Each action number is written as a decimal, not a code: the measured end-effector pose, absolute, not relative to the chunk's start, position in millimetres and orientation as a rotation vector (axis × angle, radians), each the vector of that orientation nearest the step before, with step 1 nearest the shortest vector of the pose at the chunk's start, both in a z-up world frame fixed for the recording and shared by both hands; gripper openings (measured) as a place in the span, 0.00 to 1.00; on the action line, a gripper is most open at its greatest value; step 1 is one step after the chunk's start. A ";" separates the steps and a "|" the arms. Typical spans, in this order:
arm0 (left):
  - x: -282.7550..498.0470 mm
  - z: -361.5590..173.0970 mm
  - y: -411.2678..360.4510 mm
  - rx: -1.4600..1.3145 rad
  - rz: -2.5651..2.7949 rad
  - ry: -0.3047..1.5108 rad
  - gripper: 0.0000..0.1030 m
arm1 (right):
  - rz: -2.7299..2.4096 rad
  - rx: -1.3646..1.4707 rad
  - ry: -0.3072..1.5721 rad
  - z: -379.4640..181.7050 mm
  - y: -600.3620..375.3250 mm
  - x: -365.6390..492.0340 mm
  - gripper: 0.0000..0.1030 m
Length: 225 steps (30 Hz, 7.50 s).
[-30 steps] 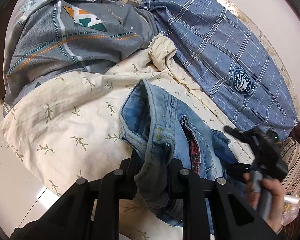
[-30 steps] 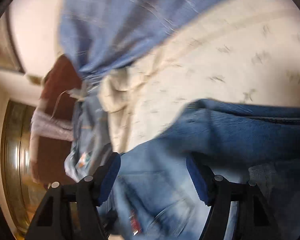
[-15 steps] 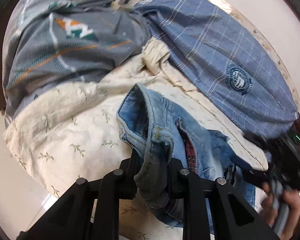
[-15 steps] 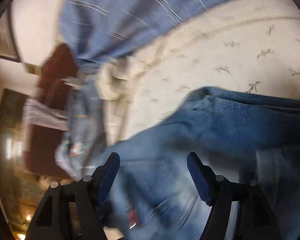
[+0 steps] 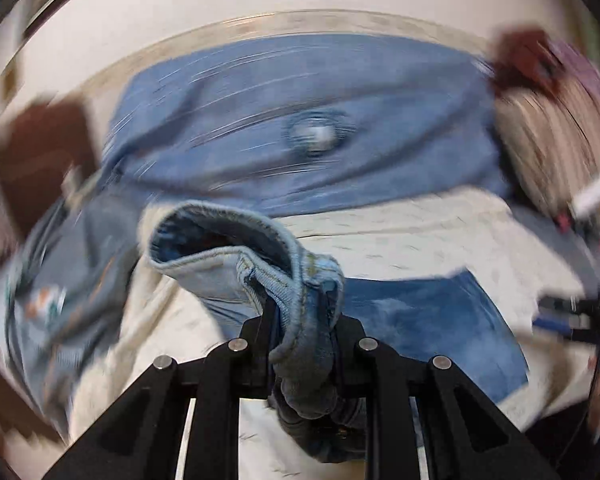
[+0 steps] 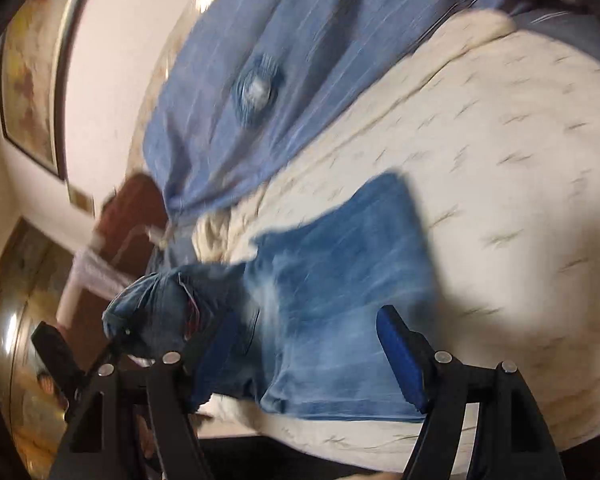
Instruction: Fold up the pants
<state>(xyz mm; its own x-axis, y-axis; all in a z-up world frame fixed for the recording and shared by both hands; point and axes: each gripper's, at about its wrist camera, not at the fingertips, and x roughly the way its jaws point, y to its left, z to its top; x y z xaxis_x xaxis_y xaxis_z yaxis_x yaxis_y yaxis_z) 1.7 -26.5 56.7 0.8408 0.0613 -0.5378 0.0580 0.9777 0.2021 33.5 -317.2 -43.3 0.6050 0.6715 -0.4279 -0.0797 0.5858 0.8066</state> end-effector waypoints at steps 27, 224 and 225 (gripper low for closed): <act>-8.6 35.2 -71.5 0.060 -0.342 0.702 0.75 | 0.466 0.902 0.711 -44.4 -379.6 12.9 0.76; 18.1 -34.1 32.4 -0.515 -0.325 0.894 0.65 | 0.743 0.710 0.947 -7.9 -248.9 80.1 0.81; 16.0 -33.3 35.8 -0.523 -0.320 0.893 0.65 | 0.768 0.710 0.971 -15.0 -247.9 73.8 0.82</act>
